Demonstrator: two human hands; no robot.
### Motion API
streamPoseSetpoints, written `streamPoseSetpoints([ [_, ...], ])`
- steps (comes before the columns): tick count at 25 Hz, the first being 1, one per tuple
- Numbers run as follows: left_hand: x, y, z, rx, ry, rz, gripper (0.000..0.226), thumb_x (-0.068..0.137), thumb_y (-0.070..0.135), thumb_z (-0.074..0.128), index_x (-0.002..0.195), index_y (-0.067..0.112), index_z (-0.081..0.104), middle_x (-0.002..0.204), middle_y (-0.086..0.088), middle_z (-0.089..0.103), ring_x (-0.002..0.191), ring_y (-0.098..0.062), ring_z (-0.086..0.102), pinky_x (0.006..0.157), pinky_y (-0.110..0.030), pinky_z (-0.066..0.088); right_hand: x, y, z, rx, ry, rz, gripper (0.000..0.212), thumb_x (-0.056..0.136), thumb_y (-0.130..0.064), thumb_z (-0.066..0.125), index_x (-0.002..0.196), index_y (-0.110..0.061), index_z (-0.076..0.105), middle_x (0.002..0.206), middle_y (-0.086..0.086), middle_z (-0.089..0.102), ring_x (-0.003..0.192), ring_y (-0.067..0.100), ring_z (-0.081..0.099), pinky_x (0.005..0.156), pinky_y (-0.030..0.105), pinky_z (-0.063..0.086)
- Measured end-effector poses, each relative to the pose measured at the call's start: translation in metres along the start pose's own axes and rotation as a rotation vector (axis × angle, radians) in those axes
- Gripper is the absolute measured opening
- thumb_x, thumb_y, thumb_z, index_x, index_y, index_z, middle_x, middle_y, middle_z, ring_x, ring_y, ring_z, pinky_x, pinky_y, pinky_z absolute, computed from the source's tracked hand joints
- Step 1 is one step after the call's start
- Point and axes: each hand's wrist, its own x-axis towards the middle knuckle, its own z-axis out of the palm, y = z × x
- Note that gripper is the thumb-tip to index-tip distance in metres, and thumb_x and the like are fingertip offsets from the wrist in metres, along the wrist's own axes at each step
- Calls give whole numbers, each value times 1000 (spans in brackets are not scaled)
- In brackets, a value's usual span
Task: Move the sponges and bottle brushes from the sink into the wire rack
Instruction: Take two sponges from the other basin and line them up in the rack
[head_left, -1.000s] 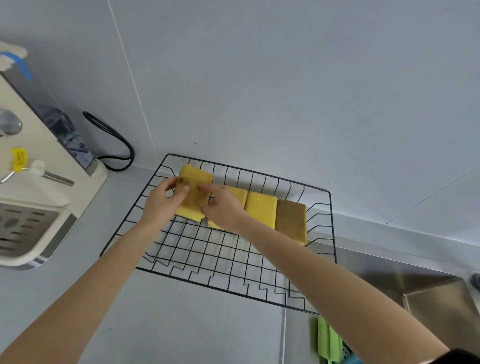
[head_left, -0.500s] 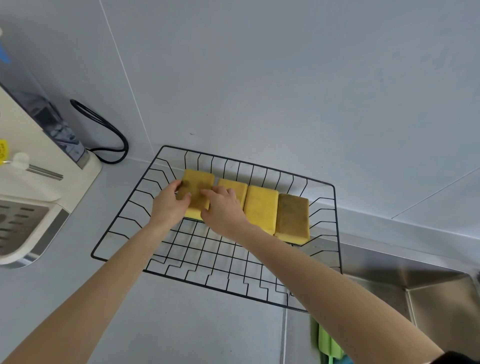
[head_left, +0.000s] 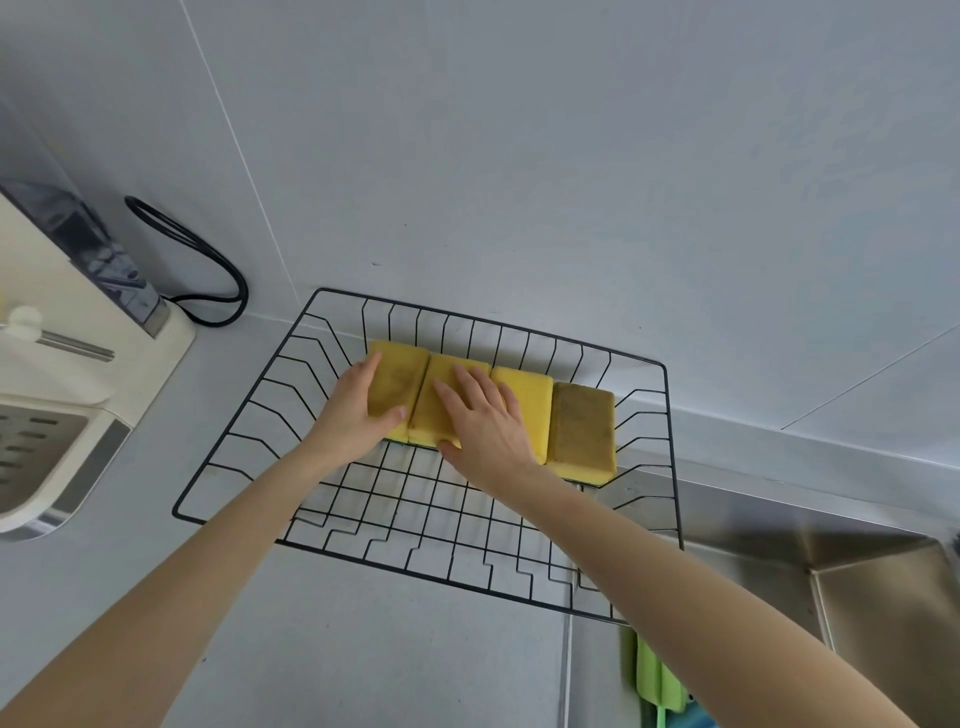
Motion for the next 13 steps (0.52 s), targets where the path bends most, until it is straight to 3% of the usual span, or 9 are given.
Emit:
streamPoseSetpoints([
  [8, 6, -6, 10, 108, 2, -15, 70, 90, 25, 50, 146, 9, 10, 155, -15, 7, 143, -28, 14, 117, -38, 17, -1, 4, 6, 19, 18, -18, 69, 92, -32, 51, 149, -22, 13, 160, 3, 5, 148, 22, 0, 119, 41, -2],
  [13, 0, 4, 5, 238, 62, -49, 72, 89, 31, 50, 146, 12, 10, 156, -18, 4, 143, -36, 12, 116, -48, 19, -7, 3, -1, 21, -20, -11, 76, 90, -35, 53, 150, -19, 8, 161, 3, 2, 148, 22, -6, 119, 43, -5],
])
